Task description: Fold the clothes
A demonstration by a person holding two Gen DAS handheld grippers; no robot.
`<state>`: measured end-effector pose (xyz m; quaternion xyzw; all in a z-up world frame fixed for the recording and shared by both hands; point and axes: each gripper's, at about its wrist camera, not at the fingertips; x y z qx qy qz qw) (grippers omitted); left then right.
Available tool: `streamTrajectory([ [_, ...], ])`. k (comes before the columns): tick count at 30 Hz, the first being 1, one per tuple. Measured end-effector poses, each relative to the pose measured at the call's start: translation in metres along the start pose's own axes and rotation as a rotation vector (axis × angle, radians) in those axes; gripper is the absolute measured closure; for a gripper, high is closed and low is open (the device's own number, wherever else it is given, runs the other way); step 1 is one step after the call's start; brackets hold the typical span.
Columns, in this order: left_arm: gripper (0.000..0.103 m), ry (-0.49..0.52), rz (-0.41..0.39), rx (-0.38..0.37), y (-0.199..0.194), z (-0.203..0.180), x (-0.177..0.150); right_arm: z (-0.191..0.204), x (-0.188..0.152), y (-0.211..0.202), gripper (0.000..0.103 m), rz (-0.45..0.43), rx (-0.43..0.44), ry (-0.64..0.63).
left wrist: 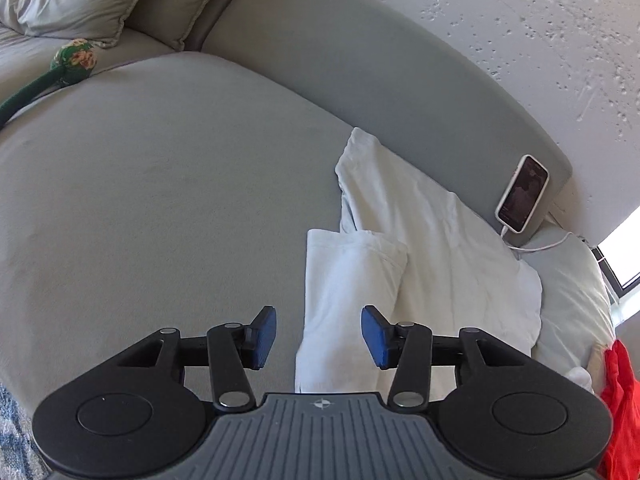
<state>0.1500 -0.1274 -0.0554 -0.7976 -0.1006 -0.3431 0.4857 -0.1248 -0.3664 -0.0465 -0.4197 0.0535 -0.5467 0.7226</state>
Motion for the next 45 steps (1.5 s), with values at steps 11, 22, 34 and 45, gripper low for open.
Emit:
streamTrajectory([
  [11, 0.069, -0.193, 0.075, -0.225, 0.111, 0.053, 0.031, 0.022, 0.027, 0.046, 0.059, 0.030, 0.025, 0.094],
  [22, 0.091, -0.169, 0.092, -0.241, 0.139, 0.057, 0.037, 0.010, 0.026, 0.067, 0.059, 0.042, -0.068, 0.124],
  [34, 0.102, -0.078, -0.198, -0.101, 0.046, 0.058, 0.037, 0.016, 0.010, 0.041, 0.059, 0.028, -0.050, 0.114],
  [45, 0.102, -0.211, -0.293, 0.265, -0.041, 0.107, 0.013, 0.016, -0.010, 0.029, 0.059, 0.100, -0.031, 0.109],
])
Point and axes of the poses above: each gripper's, at about its wrist camera, not at the fingertips, and y roughly the way its jaws point, z to its left, x to its top, and after that the axes turned 12 degrees about y, right-handed
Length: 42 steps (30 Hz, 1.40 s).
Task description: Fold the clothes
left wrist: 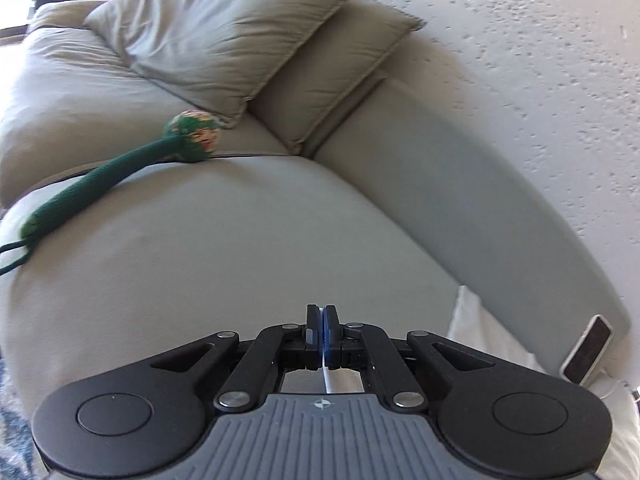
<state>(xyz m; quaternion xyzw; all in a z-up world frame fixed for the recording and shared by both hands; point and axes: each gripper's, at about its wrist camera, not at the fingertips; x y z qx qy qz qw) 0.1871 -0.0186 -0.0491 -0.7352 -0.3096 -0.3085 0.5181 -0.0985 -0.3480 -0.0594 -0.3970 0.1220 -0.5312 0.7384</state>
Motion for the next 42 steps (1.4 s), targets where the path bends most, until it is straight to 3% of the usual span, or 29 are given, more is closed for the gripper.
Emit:
streamTrajectory([
  [5, 0.102, 0.052, -0.008, 0.114, -0.028, 0.005, -0.016, -0.004, -0.007, 0.004, 0.059, 0.030, -0.035, -0.011],
  [7, 0.101, 0.079, -0.007, 0.112, -0.023, 0.004, -0.022, -0.008, -0.009, 0.006, 0.059, 0.036, -0.048, -0.004],
  [10, 0.103, 0.163, -0.043, 0.287, -0.024, 0.002, -0.023, -0.012, -0.010, 0.006, 0.059, 0.041, -0.065, -0.001],
  [11, 0.103, 0.143, -0.057, 0.284, -0.025, 0.005, -0.021, -0.013, -0.010, 0.004, 0.059, 0.041, -0.068, 0.000],
  [12, 0.103, 0.090, -0.049, 0.245, -0.028, 0.011, -0.020, -0.013, -0.011, 0.002, 0.059, 0.039, -0.065, 0.003],
  [13, 0.095, 0.039, -0.009, 0.195, -0.030, 0.015, -0.020, -0.014, -0.011, -0.001, 0.058, 0.036, -0.060, 0.007],
  [14, 0.074, -0.012, 0.031, 0.145, -0.031, 0.019, -0.020, -0.014, -0.012, -0.004, 0.055, 0.035, -0.050, 0.011],
  [15, 0.067, -0.043, 0.081, 0.106, -0.035, 0.018, -0.023, -0.015, -0.013, -0.008, 0.055, 0.039, -0.039, 0.015],
  [17, 0.064, -0.017, 0.131, 0.032, -0.051, 0.006, -0.034, -0.016, -0.017, -0.015, 0.055, 0.053, -0.019, 0.011],
  [21, 0.061, 0.103, 0.206, -0.122, -0.085, -0.031, -0.068, -0.025, -0.023, -0.035, 0.055, 0.026, -0.013, 0.003],
  [23, 0.060, 0.110, 0.248, -0.196, -0.093, -0.043, -0.088, -0.033, -0.025, -0.048, 0.055, -0.004, -0.013, 0.011],
  [28, 0.068, 0.093, 0.351, -0.208, -0.085, -0.053, -0.125, -0.065, -0.024, -0.074, 0.055, -0.068, -0.021, 0.054],
  [29, 0.072, 0.083, 0.362, -0.234, -0.085, -0.055, -0.130, -0.074, -0.026, -0.077, 0.054, -0.076, -0.025, 0.081],
  [33, 0.072, 0.055, 0.387, -0.302, -0.086, -0.064, -0.145, -0.102, -0.029, -0.079, 0.054, -0.081, -0.016, 0.173],
  [38, 0.068, -0.036, 0.400, -0.289, -0.078, -0.064, -0.150, -0.109, -0.029, -0.079, 0.054, -0.086, 0.007, 0.179],
  [42, 0.067, -0.209, 0.399, -0.396, -0.082, -0.052, -0.154, -0.109, -0.031, -0.081, 0.054, -0.089, 0.023, 0.170],
])
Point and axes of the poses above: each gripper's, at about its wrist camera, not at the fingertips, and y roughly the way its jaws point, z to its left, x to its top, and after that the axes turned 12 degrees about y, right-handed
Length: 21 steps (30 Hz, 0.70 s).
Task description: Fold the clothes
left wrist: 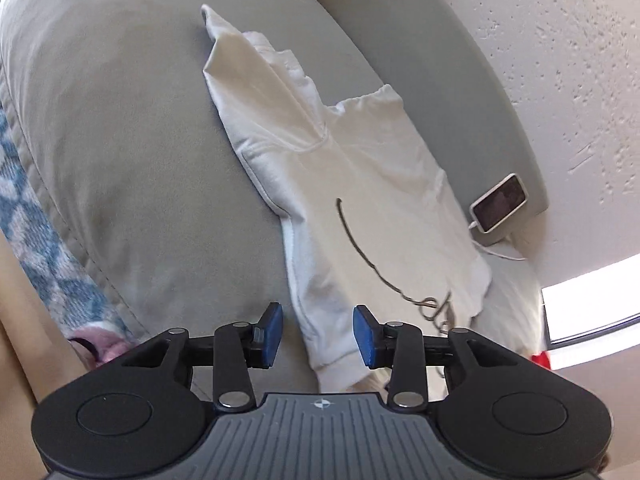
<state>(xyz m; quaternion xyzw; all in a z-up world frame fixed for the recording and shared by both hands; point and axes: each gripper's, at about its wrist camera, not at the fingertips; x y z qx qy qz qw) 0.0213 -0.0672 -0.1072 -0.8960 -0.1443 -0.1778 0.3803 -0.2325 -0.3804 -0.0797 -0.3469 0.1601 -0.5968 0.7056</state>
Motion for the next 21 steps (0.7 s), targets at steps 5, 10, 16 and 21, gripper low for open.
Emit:
streamTrajectory([
  [5, 0.068, -0.079, 0.016, -0.019, 0.012, 0.006, -0.003, -0.004, -0.002, -0.004, 0.054, -0.002, 0.010, 0.007],
  [10, 0.077, -0.141, 0.002, -0.037, 0.017, 0.013, -0.005, -0.006, -0.003, -0.007, 0.054, -0.001, 0.018, -0.004],
  [16, 0.102, -0.008, -0.088, 0.073, -0.011, -0.017, -0.013, -0.013, -0.004, -0.002, 0.054, 0.017, 0.010, 0.009],
  [21, 0.102, 0.103, -0.079, 0.204, -0.015, -0.033, -0.026, -0.014, -0.001, -0.002, 0.054, 0.026, -0.002, 0.004],
])
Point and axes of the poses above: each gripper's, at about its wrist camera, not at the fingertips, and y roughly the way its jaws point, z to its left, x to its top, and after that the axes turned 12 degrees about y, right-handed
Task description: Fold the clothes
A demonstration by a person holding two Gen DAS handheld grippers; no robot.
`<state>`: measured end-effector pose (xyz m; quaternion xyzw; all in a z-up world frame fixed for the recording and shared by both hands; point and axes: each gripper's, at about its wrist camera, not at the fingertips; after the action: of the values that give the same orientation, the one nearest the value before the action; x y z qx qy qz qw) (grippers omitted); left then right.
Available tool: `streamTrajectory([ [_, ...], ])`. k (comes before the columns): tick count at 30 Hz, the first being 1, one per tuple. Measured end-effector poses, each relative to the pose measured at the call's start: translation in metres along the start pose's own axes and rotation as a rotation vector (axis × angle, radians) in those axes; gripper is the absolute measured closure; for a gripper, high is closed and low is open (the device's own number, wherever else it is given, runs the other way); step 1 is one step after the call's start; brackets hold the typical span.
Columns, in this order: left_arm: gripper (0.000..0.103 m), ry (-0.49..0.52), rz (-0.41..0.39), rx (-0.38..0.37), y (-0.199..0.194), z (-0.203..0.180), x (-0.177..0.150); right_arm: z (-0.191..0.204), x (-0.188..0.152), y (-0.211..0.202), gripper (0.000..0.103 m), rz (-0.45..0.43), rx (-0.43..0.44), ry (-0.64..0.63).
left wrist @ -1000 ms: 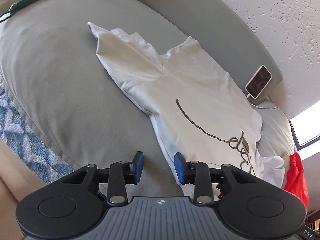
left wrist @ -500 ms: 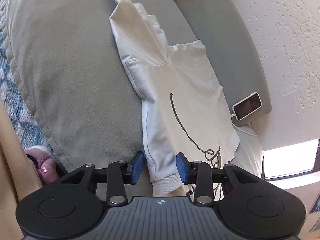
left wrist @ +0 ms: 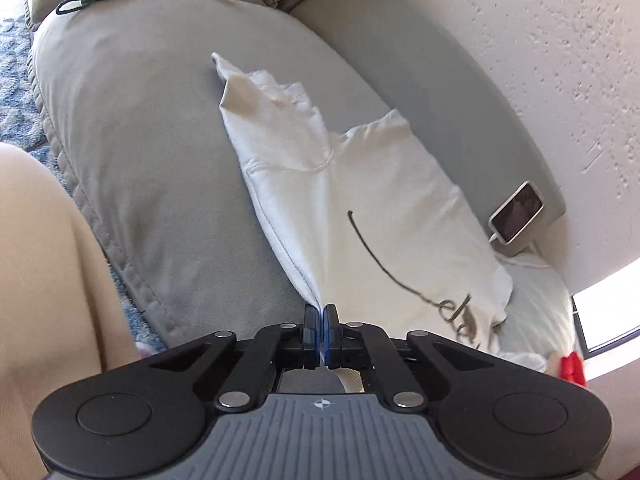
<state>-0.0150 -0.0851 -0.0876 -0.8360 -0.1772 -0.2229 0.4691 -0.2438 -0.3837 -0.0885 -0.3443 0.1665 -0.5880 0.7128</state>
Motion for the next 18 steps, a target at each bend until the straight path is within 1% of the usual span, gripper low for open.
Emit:
streamTrajectory([
  [1, 0.102, -0.010, 0.033, 0.015, 0.007, 0.004, -0.003, -0.001, 0.001, 0.001, 0.054, 0.002, -0.006, 0.003],
  [2, 0.100, -0.028, 0.064, 0.010, 0.010, 0.011, -0.005, -0.003, 0.001, 0.002, 0.054, 0.004, -0.012, 0.009],
  [3, 0.097, -0.039, 0.085, 0.011, 0.015, 0.012, -0.004, -0.004, 0.002, 0.002, 0.054, 0.007, -0.014, 0.013],
  [5, 0.073, -0.055, 0.100, 0.045, 0.009, 0.015, -0.003, -0.005, 0.003, 0.001, 0.054, 0.007, -0.017, 0.016],
  [6, 0.068, -0.060, 0.104, 0.066, 0.005, 0.016, -0.002, -0.007, 0.004, -0.001, 0.054, -0.004, -0.021, 0.018],
  [7, 0.069, -0.055, 0.091, 0.078, -0.002, 0.015, -0.001, -0.009, 0.006, -0.003, 0.054, -0.021, -0.025, 0.026],
  [10, 0.068, 0.060, 0.031, 0.070, -0.019, 0.000, 0.000, -0.018, 0.013, -0.006, 0.053, -0.070, -0.044, 0.074],
  [13, 0.069, 0.193, -0.013, 0.027, -0.023, -0.020, -0.005, -0.029, 0.018, 0.000, 0.053, -0.073, -0.052, 0.134],
  [15, 0.069, 0.235, -0.015, -0.013, -0.019, -0.028, -0.008, -0.034, 0.021, 0.006, 0.053, -0.093, -0.036, 0.164],
  [16, 0.069, 0.239, -0.006, -0.029, -0.017, -0.030, -0.009, -0.036, 0.023, 0.009, 0.053, -0.112, -0.026, 0.179],
  [18, 0.069, 0.243, 0.013, -0.037, -0.010, -0.036, -0.010, -0.040, 0.030, 0.017, 0.053, -0.162, -0.007, 0.206],
])
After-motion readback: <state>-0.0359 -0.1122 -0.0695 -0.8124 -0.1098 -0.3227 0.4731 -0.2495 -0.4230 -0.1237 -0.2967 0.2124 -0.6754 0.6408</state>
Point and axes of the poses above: each gripper's, at about its wrist camera, not at the fingertips, and y roughly the way its jaws point, z to its left, x to its top, and after that the axes turned 12 degrees about y, right-handed
